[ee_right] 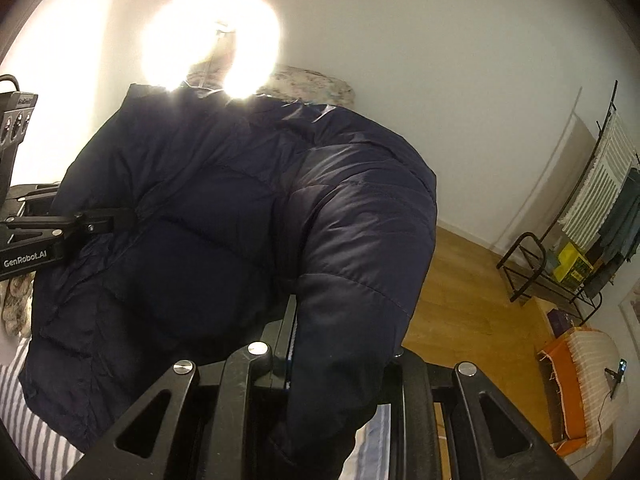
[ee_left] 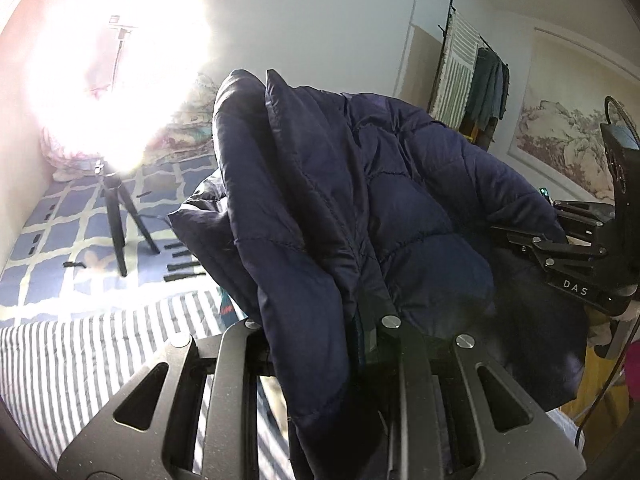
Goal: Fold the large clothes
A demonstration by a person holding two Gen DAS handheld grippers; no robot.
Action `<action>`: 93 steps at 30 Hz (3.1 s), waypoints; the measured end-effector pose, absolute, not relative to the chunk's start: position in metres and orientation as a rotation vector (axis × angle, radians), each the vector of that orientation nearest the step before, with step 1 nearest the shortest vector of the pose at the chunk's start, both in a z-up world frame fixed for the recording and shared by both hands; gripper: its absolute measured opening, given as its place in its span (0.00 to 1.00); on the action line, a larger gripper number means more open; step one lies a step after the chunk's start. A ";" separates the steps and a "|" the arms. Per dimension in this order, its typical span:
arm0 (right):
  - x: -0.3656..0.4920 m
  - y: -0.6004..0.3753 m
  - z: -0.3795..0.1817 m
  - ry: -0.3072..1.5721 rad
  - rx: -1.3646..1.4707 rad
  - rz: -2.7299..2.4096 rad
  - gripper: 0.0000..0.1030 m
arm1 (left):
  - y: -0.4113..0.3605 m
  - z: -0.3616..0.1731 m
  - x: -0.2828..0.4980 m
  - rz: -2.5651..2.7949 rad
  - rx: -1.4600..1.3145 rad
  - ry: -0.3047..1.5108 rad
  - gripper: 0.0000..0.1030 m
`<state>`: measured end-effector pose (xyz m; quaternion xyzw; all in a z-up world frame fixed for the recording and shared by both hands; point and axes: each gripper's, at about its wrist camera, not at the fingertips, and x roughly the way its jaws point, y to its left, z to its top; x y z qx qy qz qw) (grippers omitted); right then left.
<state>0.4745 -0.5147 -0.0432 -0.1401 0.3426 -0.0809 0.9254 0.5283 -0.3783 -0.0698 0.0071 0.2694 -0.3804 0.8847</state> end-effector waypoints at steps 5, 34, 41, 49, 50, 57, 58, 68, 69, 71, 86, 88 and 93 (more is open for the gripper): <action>0.504 -0.527 -0.045 0.697 -0.290 -0.177 0.20 | -0.401 -0.075 0.556 -0.768 -0.010 0.564 0.20; 0.522 -0.595 -0.107 0.820 -0.261 -0.398 0.71 | -0.414 -0.151 0.626 -0.511 -0.104 0.781 0.69; 0.511 -0.585 -0.107 0.853 -0.249 -0.438 0.65 | -0.410 -0.134 0.607 -0.472 -0.045 0.750 0.71; 0.465 -0.573 -0.062 0.744 -0.108 -0.414 0.65 | -0.379 -0.084 0.551 -0.521 -0.017 0.668 0.71; 0.457 -0.567 -0.054 0.733 -0.099 -0.402 0.65 | -0.374 -0.076 0.542 -0.528 -0.003 0.658 0.71; 0.412 -0.528 -0.015 0.685 -0.055 -0.357 0.65 | -0.339 -0.024 0.478 -0.564 0.014 0.594 0.71; 0.406 -0.520 -0.009 0.679 -0.050 -0.352 0.64 | -0.336 -0.019 0.470 -0.568 0.015 0.586 0.71; 0.329 -0.443 0.052 0.595 -0.019 -0.323 0.65 | -0.273 0.036 0.357 -0.592 0.046 0.476 0.71; 0.321 -0.439 0.055 0.588 -0.006 -0.318 0.65 | -0.267 0.039 0.348 -0.592 0.044 0.469 0.71; 0.305 -0.429 0.061 0.576 0.000 -0.329 0.65 | -0.253 0.046 0.325 -0.591 0.037 0.450 0.71; 0.190 -0.361 0.033 0.541 0.004 -0.372 0.67 | -0.184 0.013 0.215 -0.605 -0.002 0.440 0.71; 0.182 -0.358 0.027 0.543 0.002 -0.391 0.67 | -0.189 0.007 0.207 -0.618 0.038 0.455 0.71; 0.169 -0.360 0.019 0.542 0.035 -0.413 0.70 | -0.195 -0.006 0.192 -0.639 0.064 0.467 0.71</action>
